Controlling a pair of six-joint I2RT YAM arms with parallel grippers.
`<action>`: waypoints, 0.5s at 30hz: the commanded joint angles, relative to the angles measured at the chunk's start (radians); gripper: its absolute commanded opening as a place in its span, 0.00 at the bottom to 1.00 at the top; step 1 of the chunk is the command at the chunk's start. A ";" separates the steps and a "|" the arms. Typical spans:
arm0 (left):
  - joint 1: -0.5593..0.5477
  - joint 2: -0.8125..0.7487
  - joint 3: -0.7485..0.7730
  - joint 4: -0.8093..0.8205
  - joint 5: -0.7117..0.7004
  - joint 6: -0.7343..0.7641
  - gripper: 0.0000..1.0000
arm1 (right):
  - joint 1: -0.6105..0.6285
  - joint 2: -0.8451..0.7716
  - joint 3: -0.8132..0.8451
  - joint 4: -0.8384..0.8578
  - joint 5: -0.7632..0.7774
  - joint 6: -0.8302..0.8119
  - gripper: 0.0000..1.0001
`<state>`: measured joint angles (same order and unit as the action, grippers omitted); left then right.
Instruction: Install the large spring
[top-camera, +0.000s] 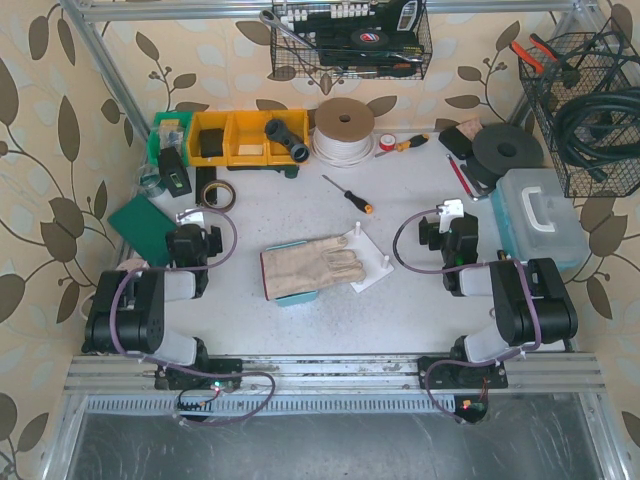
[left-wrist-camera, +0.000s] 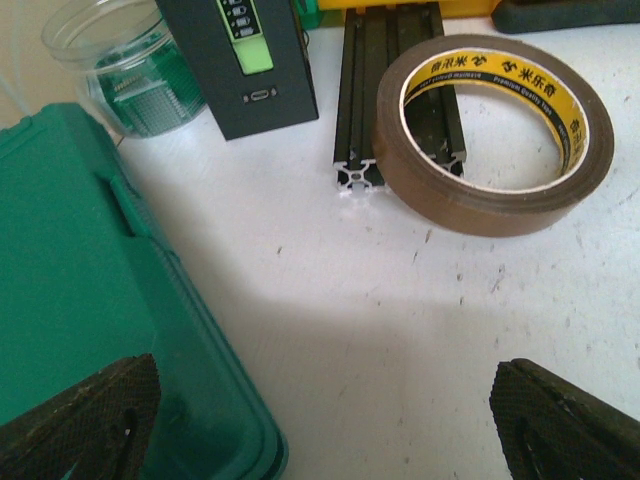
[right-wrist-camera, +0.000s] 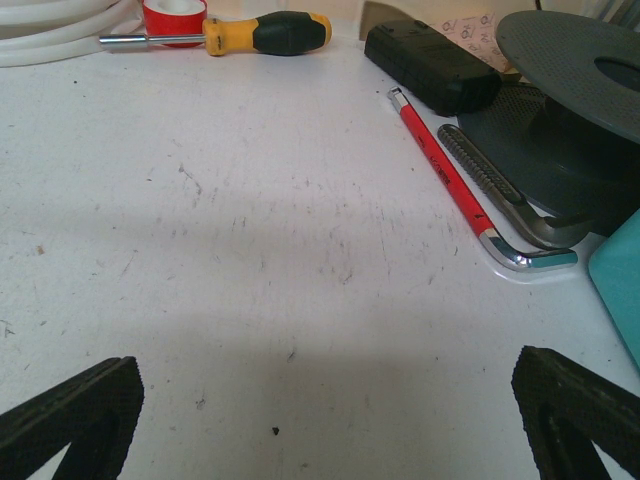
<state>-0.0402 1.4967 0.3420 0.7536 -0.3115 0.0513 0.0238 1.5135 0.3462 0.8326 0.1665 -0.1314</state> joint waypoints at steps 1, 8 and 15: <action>-0.003 -0.171 0.088 -0.250 -0.077 -0.068 0.92 | -0.001 -0.015 0.018 0.009 -0.017 0.010 1.00; -0.003 -0.275 0.428 -0.963 -0.039 -0.187 0.92 | 0.153 -0.284 0.176 -0.374 0.098 -0.037 1.00; -0.006 -0.360 0.657 -1.413 0.033 -0.268 0.92 | 0.287 -0.705 0.341 -0.861 0.220 0.330 1.00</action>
<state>-0.0406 1.1992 0.8978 -0.3031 -0.3527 -0.1532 0.3077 0.9424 0.5674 0.3691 0.2668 -0.1009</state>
